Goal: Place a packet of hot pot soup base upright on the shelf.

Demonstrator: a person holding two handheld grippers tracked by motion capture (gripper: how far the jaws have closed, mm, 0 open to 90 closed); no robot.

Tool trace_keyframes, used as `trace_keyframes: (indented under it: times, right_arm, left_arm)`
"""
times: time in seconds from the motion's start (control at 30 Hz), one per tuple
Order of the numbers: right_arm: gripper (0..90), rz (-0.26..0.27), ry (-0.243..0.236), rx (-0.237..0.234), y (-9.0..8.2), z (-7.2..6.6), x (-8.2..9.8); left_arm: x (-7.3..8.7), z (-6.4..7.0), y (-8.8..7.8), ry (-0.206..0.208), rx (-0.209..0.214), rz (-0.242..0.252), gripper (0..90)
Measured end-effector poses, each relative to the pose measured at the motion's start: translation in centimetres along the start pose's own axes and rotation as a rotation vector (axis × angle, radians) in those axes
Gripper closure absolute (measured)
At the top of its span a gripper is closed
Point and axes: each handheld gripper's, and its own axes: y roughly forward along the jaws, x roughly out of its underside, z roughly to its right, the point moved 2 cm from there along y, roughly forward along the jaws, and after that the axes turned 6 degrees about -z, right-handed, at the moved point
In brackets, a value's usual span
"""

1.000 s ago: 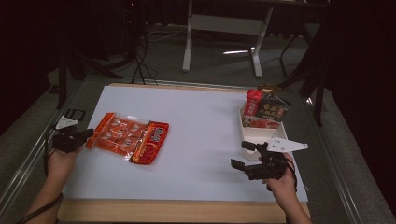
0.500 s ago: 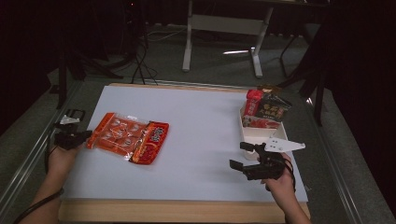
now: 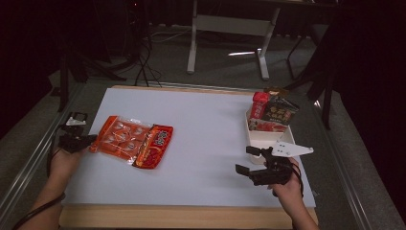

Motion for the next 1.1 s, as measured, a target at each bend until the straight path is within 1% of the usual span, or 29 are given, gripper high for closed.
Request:
trace_keyframes:
  times: [0.03,0.07,0.1,0.13,0.17,0.2,0.23,0.3,0.33,0.4,0.43,0.47,0.5,0.53,0.57,0.63,0.67,0.7,0.73,0.77,0.8,0.87,0.9,0.93,0.97,1.0,1.1]
  right_arm:
    - [15.6,0.0,0.0,0.0,0.0,0.0,0.0]
    - [15.6,-0.002,0.002,-0.002,0.0,0.1,0.0]
    - [15.6,-0.003,0.001,0.0,0.1,0.1,0.0]
    - [15.6,-0.003,0.002,-0.002,0.1,0.1,0.0]
    - [15.6,-0.003,0.002,-0.002,0.1,0.1,0.0]
    - [15.6,-0.003,0.004,-0.002,0.2,0.1,0.0]
    - [15.6,-0.005,0.003,-0.004,0.2,0.1,0.0]
    - [15.6,-0.007,-0.001,-0.004,0.2,0.1,0.0]
    - [15.6,-0.007,0.001,-0.006,0.2,0.0,0.0]
    - [15.6,-0.007,-0.002,-0.006,0.2,0.0,0.0]
    - [15.6,-0.007,-0.001,-0.008,0.2,-0.1,0.1]
    - [15.6,-0.007,-0.001,-0.008,0.2,-0.1,0.1]
    - [15.7,-0.004,0.004,-0.006,0.2,0.0,0.1]
    - [15.6,-0.003,0.007,-0.009,0.2,0.1,0.0]
    - [15.6,-0.002,0.006,-0.01,0.2,0.1,0.0]
    - [15.6,-0.006,0.001,-0.008,0.3,0.0,-0.1]
    - [15.6,-0.006,0.001,-0.008,0.3,0.0,-0.1]
    - [15.6,-0.006,-0.003,-0.008,0.3,-0.2,-0.1]
    - [15.6,-0.007,-0.006,-0.006,0.3,-0.2,-0.1]
    - [15.6,-0.007,-0.006,-0.006,0.3,-0.2,-0.1]
    - [15.6,-0.007,-0.005,-0.006,0.2,-0.2,0.0]
    - [15.6,-0.007,-0.005,-0.006,0.2,-0.2,0.0]
    - [15.6,-0.004,0.0,-0.008,0.2,-0.1,0.0]
    - [15.6,-0.004,0.0,-0.008,0.2,-0.1,0.0]
    - [15.6,-0.005,-0.001,-0.007,0.2,-0.1,0.0]
    - [15.6,-0.006,0.004,-0.009,0.3,0.0,0.0]
    - [15.6,-0.008,-0.005,-0.011,0.4,-0.2,-0.1]
  left_arm:
    - [0.0,0.0,0.0,0.0,0.0,0.0,90.0]
    - [0.0,-0.3,0.1,-0.024,0.027,-0.003,89.9]
    - [0.0,-0.3,0.1,-0.024,0.027,-0.003,89.9]
    - [-0.1,-0.1,0.0,-0.025,0.059,0.004,90.0]
    - [-0.1,-0.1,0.0,-0.025,0.059,0.004,90.0]
    - [-0.2,0.0,-0.1,-0.026,0.079,-0.001,90.0]
    - [-0.4,0.1,-0.2,-0.017,0.078,-0.01,89.9]
    - [-0.7,0.3,-0.2,-0.001,0.056,-0.034,89.9]
    - [-0.8,0.5,-0.2,0.006,0.061,-0.041,89.9]
    - [-0.8,0.7,-0.3,0.022,0.057,-0.045,89.9]
    - [-0.7,0.5,-0.4,0.015,0.068,-0.05,89.9]
    - [-0.6,0.3,-0.4,-0.005,0.091,-0.055,89.9]
    - [-0.6,0.1,-0.5,-0.013,0.1,-0.059,89.9]
    - [-0.6,0.0,-0.5,-0.023,0.119,-0.065,89.9]
    - [-0.6,0.1,-0.5,-0.026,0.121,-0.071,89.9]
    - [-0.8,0.3,-0.5,-0.006,0.092,-0.087,89.9]
    - [-0.8,0.4,-0.5,-0.005,0.088,-0.091,89.9]
    - [-0.9,0.5,-0.5,0.003,0.067,-0.099,89.9]
    - [-1.0,0.4,-0.6,0.022,0.03,-0.108,90.0]
    - [-0.9,0.5,-0.5,0.028,0.027,-0.11,90.0]
    - [-0.9,0.4,-0.5,0.036,0.008,-0.111,89.9]
    - [-0.8,0.4,-0.5,0.028,0.012,-0.115,89.9]
    - [-0.7,0.4,-0.6,-0.016,0.102,-0.088,90.0]
    - [-0.7,0.6,-0.6,-0.011,0.102,-0.094,90.0]
    - [-0.8,0.8,-0.4,-0.009,0.123,-0.109,90.0]
    - [-0.7,1.2,-0.3,-0.005,0.107,-0.116,90.0]
    - [-0.7,1.5,-0.4,0.003,0.096,-0.118,90.0]
